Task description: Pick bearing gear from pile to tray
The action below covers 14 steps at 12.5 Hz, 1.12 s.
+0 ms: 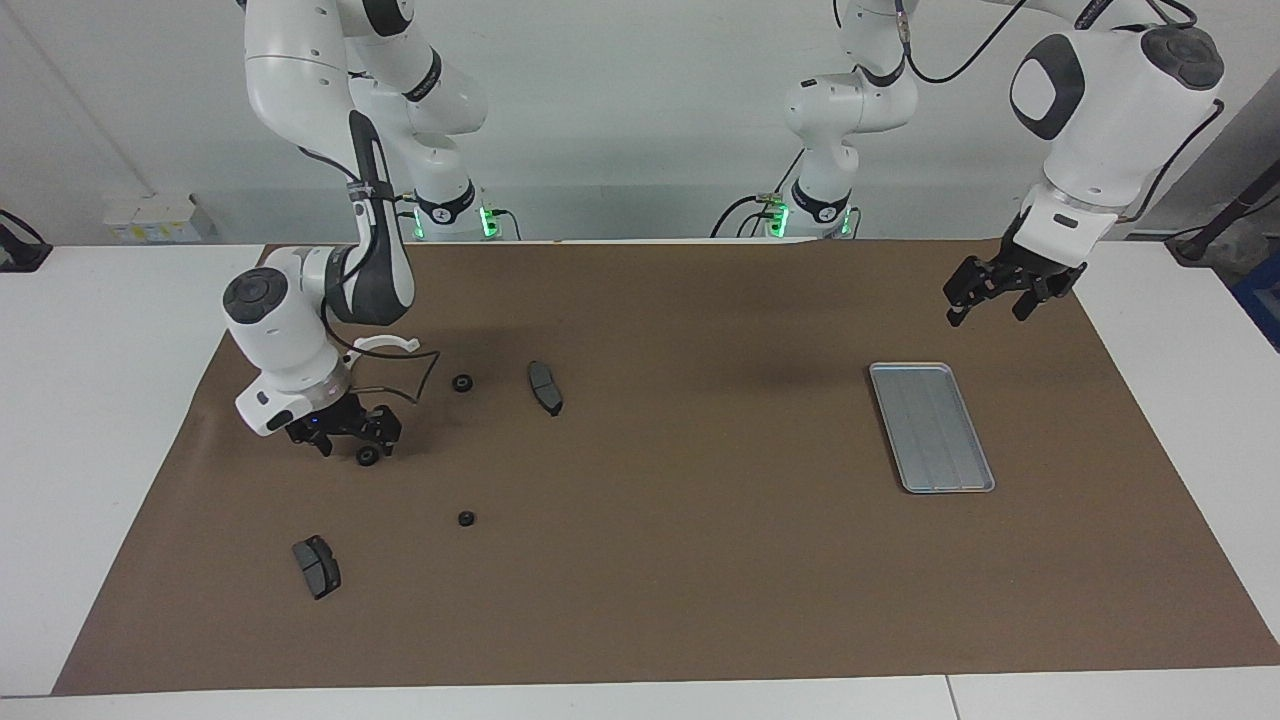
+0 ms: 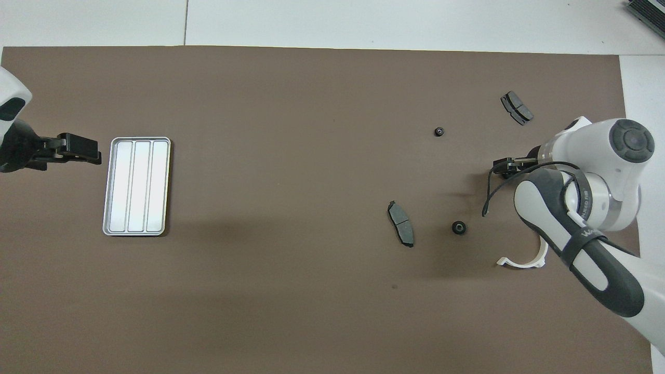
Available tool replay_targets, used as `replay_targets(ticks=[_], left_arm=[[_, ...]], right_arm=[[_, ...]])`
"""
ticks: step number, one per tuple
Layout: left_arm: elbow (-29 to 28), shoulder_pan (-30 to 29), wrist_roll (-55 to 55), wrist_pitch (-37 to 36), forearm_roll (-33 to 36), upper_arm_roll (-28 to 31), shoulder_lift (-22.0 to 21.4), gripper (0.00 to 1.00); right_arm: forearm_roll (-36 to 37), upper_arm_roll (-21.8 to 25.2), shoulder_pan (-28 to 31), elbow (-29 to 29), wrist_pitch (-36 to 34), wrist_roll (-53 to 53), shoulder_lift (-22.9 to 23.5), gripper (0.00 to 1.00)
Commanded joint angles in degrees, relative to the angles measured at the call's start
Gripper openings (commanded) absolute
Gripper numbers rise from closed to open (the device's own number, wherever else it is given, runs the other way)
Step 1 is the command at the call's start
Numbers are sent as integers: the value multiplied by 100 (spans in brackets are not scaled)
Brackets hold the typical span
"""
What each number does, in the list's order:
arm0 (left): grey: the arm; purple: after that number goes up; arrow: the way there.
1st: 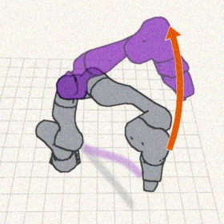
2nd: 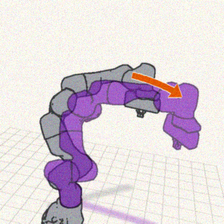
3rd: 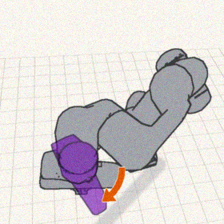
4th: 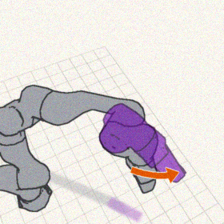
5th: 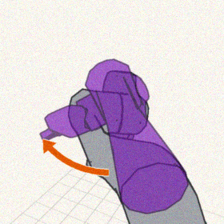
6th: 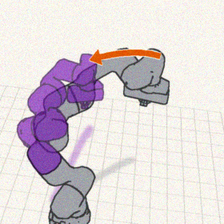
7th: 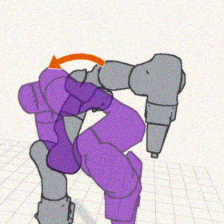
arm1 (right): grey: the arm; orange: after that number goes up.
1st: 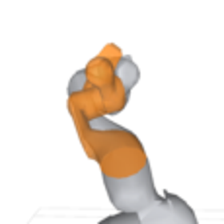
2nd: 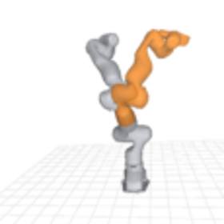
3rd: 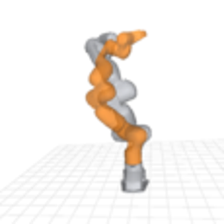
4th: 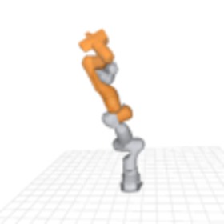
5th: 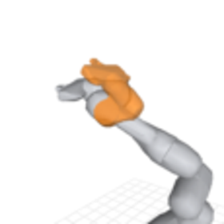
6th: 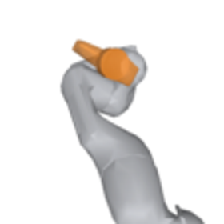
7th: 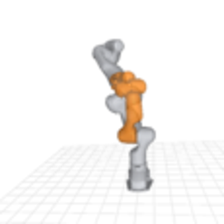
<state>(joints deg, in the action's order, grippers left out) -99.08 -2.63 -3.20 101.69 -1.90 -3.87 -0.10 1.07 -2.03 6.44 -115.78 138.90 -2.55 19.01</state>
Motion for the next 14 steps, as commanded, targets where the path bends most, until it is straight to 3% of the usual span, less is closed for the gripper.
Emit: replay_targets(ticks=[1, 7, 9, 12, 13, 14], left_arm=[[-32, -27, -23, 35, -21, 0, -122, 100], [-23, -27, -32, 35, -21, 0, -122, 100], [-23, -27, -23, 35, -21, 0, -122, 100], [-32, -36, -32, 44, -21, 0, -131, 100], [-32, -36, -75, 61, -21, 0, -122, 100], [-32, -27, -58, 62, -21, 0, -122, 100]], right_arm=[[-142, -35, 50, -76, 120, -220, 15, 79], [-142, -44, -11, -111, 6, -211, -20, 62], [-142, -44, -11, -111, -38, -211, -21, 49], [-142, -52, -142, -68, -47, -176, -21, 8], [-142, -52, -143, -59, -64, -176, -73, 0], [-142, -70, -161, -15, -134, -159, -134, 0]])
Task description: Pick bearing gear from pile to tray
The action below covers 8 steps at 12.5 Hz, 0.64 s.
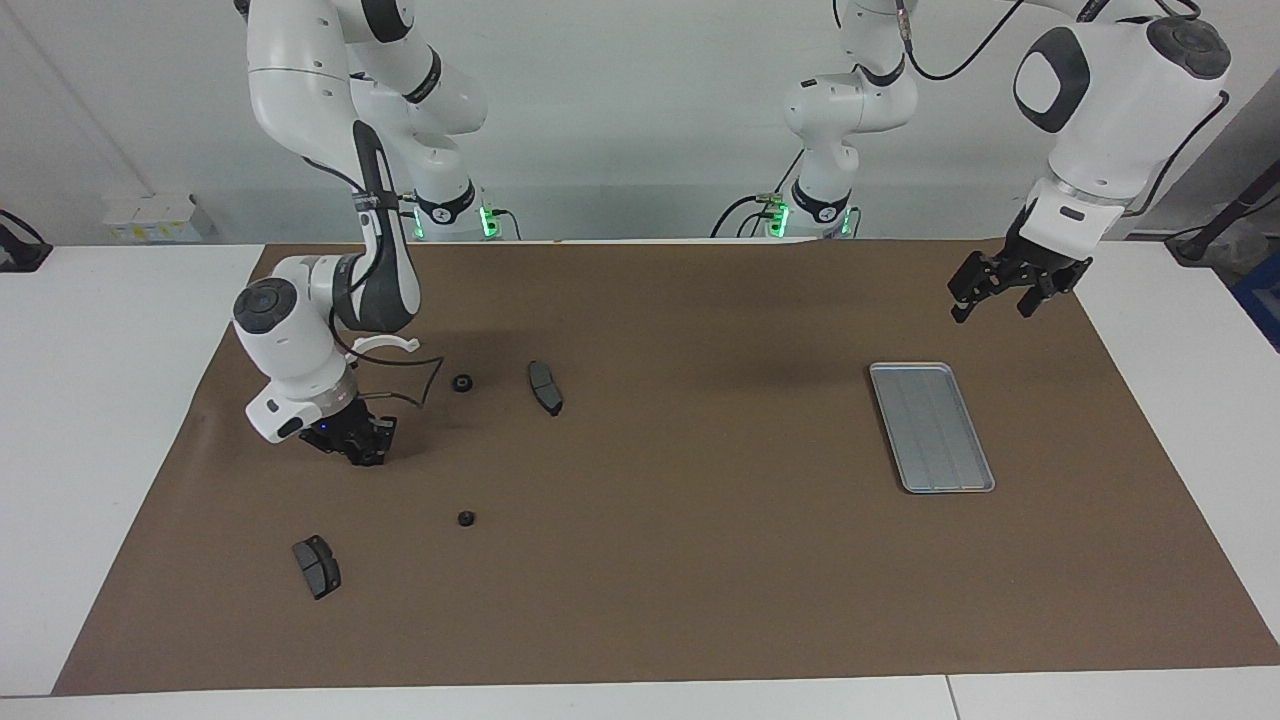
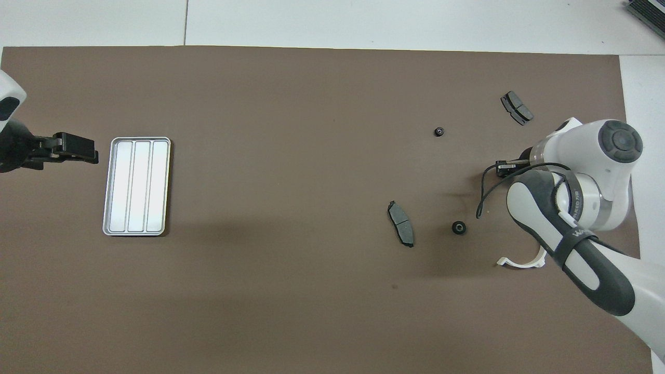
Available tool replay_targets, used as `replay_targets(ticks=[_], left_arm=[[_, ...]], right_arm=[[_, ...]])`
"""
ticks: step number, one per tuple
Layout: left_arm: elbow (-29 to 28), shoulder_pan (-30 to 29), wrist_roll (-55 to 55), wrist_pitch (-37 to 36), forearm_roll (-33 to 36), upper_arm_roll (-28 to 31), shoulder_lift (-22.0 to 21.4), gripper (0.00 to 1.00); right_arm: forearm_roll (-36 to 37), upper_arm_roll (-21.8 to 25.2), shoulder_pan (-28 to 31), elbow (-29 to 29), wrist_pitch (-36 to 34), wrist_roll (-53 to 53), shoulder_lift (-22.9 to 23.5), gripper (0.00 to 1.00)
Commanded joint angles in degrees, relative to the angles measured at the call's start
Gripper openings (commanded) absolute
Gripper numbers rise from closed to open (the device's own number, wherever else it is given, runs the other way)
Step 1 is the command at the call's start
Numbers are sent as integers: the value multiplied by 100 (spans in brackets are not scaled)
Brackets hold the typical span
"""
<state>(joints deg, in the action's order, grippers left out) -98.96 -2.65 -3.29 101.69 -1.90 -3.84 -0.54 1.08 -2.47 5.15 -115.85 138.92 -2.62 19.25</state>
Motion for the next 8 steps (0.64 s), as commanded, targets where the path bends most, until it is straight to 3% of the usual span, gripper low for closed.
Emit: replay_targets(ticks=[1, 3, 8], left_arm=[[-45, -25, -6, 61, -21, -2, -78, 100], [-53, -25, 21, 27, -12, -2, -78, 100], [-80, -16, 39, -18, -12, -2, -34, 100]], right_arm=[[-143, -51, -110, 71, -285, -64, -254, 0], [-143, -69, -477, 281, -593, 548, -325, 0], [-56, -60, -1637, 773, -620, 2481, -194, 0]])
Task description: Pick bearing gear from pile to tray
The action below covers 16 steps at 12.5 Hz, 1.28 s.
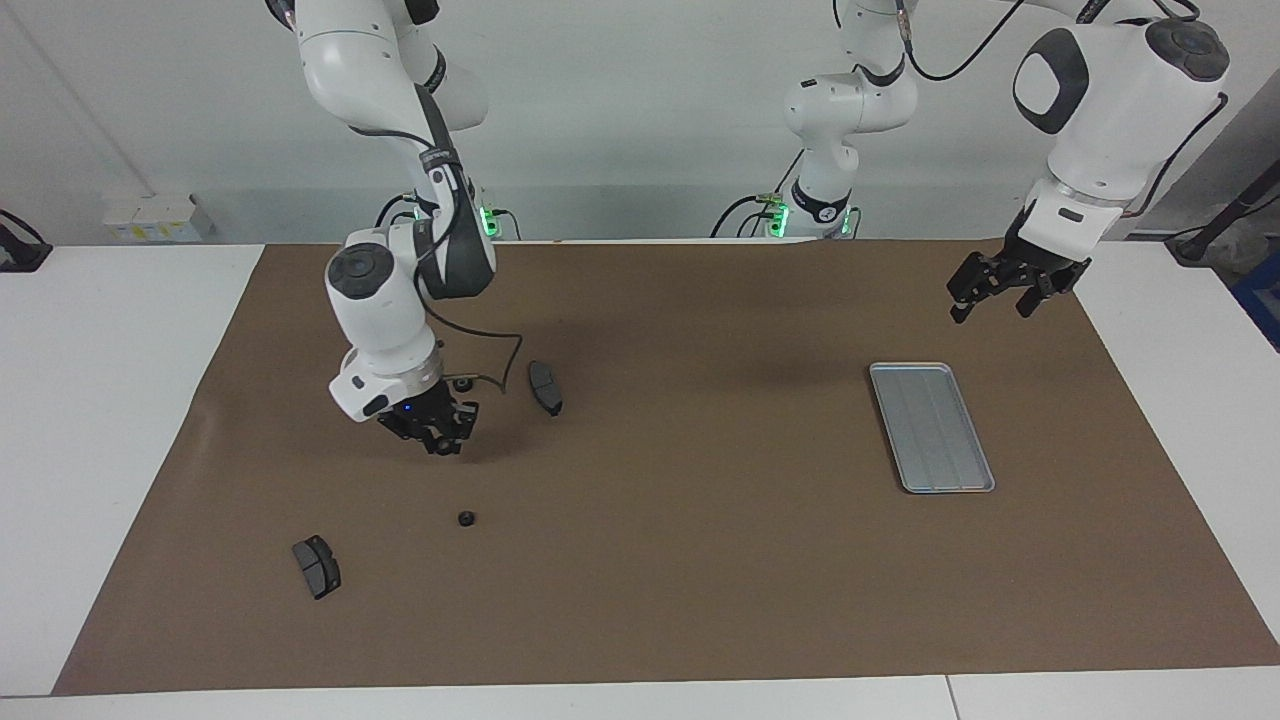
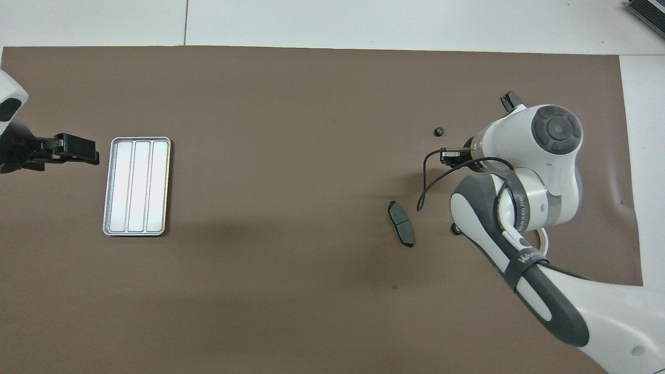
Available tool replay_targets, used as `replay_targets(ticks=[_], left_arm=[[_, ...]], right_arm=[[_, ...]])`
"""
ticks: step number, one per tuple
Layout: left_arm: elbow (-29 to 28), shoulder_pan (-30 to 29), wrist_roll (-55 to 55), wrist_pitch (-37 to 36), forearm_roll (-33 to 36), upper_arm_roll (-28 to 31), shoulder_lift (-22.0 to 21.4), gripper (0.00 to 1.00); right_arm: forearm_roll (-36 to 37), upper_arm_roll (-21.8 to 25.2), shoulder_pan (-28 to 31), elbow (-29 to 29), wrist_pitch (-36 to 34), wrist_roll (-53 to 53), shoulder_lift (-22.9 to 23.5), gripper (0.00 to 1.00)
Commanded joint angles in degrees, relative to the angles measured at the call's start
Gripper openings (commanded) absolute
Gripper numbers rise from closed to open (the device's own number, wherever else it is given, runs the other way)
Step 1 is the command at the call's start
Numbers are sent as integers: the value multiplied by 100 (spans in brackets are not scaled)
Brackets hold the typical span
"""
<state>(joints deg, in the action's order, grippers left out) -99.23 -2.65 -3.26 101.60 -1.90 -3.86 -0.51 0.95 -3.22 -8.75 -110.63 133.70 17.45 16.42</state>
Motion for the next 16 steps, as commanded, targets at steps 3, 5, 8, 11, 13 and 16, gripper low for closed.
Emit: replay_targets(ticks=[3, 5, 8, 11, 13, 16], left_arm=[[-193, -52, 44, 44, -21, -9, -28, 100], [-211, -131, 27, 149, -21, -9, -28, 100], [-211, -131, 36, 194, -29, -9, -2, 100], [-308, -131, 36, 194, -29, -1, 25, 100], [-316, -131, 62, 202, -21, -1, 25, 100], [-317, -131, 71, 202, -21, -1, 25, 100]], right_arm=[[-16, 23, -915, 752, -134, 1591, 474, 0], [71, 32, -1363, 1365, -431, 2215, 869, 0], [529, 14, -1805, 2343, -670, 3349, 1634, 0], [564, 5, -2191, 2730, -723, 4000, 1987, 0], [512, 5, -2455, 2731, -723, 4231, 1988, 0], [476, 5, -2693, 2644, -697, 4293, 1927, 0]])
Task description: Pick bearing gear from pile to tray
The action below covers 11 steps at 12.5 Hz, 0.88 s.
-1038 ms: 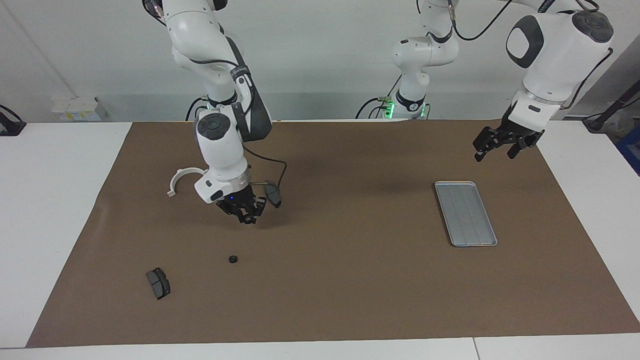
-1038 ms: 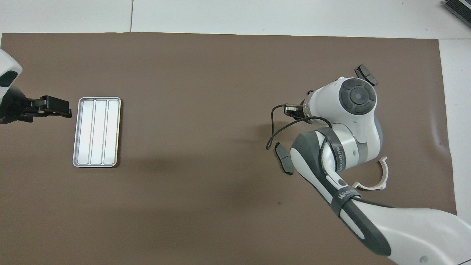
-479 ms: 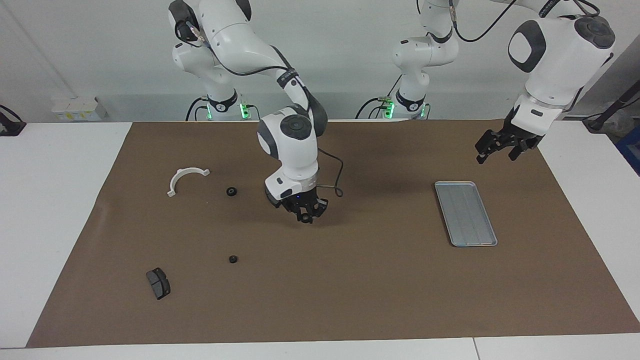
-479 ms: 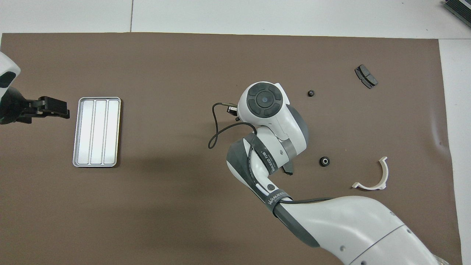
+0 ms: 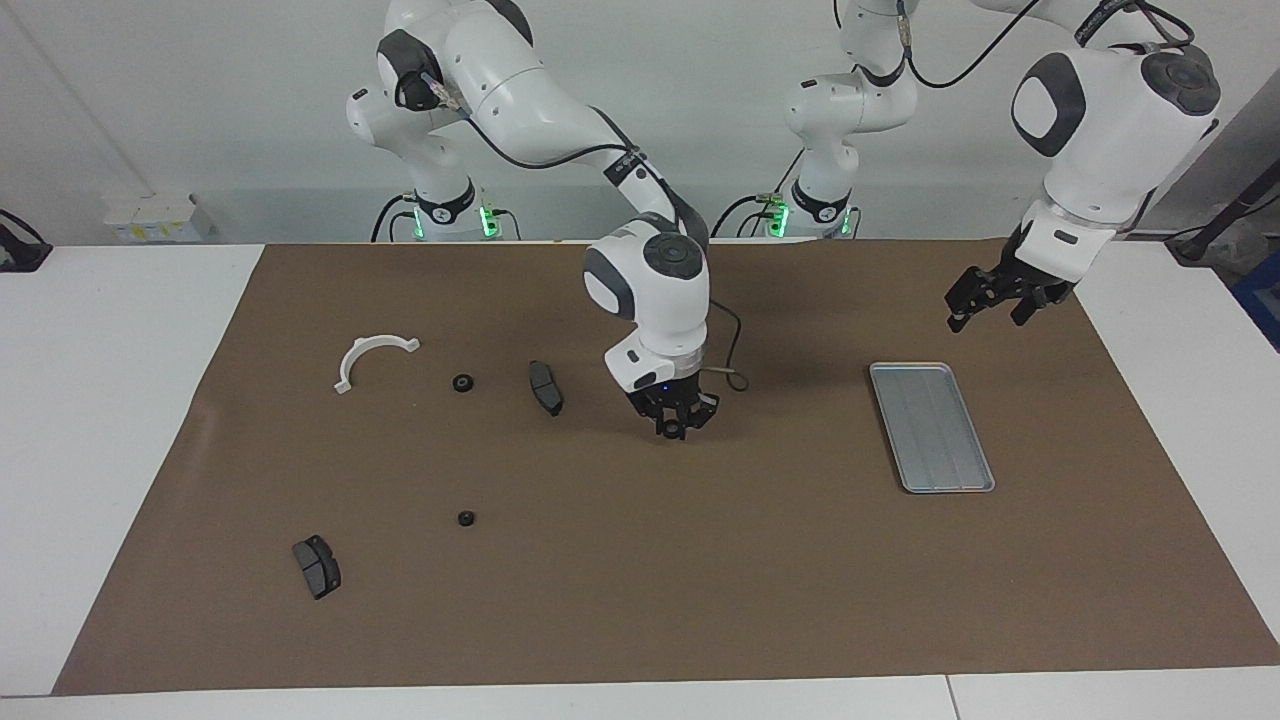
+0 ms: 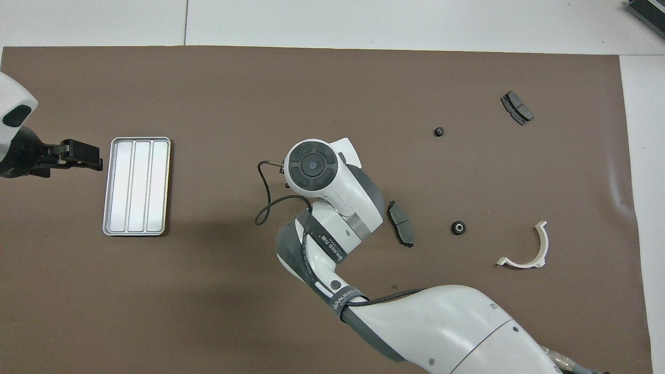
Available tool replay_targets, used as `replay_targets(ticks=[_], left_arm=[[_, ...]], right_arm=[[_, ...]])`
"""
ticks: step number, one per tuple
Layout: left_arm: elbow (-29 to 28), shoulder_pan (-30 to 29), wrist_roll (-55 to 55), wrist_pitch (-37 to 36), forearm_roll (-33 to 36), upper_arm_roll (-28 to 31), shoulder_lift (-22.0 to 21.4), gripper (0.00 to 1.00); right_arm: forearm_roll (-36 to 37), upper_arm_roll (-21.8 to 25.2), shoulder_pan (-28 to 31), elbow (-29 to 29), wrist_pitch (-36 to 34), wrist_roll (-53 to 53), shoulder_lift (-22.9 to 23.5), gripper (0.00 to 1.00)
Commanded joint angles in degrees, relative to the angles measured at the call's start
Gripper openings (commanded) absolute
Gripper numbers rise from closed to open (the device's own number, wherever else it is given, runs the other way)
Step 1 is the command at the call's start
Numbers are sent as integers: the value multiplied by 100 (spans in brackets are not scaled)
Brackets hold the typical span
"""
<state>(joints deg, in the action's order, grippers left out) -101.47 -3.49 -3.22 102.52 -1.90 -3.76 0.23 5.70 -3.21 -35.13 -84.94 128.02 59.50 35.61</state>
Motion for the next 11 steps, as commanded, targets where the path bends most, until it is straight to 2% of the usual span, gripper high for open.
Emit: replay_targets(ticks=[1, 3, 4, 5, 6, 7, 8, 11], left_arm=[[-92, -38, 67, 110, -21, -11, -41, 100], [-92, -37, 67, 119, -21, -20, -41, 100], [-92, -37, 67, 136, -21, -20, -41, 100], [-92, -29, 67, 145, -21, -20, -41, 100], [-92, -29, 50, 145, -21, -20, -41, 100], [-92, -29, 32, 154, -21, -20, -41, 100], [-92, -29, 32, 215, -21, -20, -41, 100], [-127, -37, 41, 233, -21, -20, -50, 100]], right_arm=[[2, -4, -125, -39, -67, 88, 7, 0], [10, -4, -178, -233, 30, 79, -19, 0], [10, -4, -187, -268, 48, 62, -19, 7], [19, -4, -187, -269, 39, 36, -19, 23], [63, -4, -179, -260, 48, 27, -19, 56], [89, -4, -161, -208, 31, 26, -19, 82], [107, -4, -161, -190, -4, 18, -28, 87], [151, 39, -91, -251, -13, 18, -80, 87]])
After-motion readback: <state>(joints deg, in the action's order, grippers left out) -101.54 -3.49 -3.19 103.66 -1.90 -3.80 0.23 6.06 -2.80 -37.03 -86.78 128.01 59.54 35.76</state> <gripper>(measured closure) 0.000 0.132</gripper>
